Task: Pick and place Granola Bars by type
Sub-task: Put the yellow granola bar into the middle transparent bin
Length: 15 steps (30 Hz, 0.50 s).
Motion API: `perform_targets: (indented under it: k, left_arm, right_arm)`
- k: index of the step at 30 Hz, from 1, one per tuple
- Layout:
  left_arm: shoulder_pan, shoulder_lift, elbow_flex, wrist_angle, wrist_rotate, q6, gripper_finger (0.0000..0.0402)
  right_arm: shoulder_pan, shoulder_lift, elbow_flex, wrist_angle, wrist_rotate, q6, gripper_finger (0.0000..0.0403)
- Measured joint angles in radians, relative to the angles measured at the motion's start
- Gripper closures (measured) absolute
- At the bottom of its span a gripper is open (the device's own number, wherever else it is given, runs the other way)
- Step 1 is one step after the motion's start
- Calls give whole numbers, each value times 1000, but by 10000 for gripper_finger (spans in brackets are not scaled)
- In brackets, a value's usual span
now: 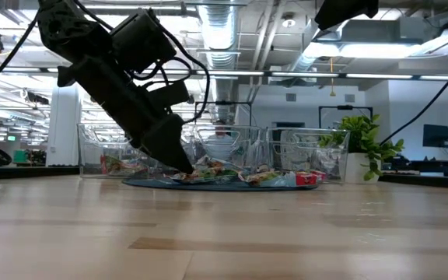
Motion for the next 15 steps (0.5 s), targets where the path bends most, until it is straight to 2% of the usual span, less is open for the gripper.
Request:
perform_targets:
  k: [4,15]
  left_arm:
    - [15,0,-1,-13,66,0,219]
    - [17,-1,-1,-62,68,-9,220]
  right_arm:
    - [0,0,0,0,1,15,283]
    - [0,0,0,3,1,23,283]
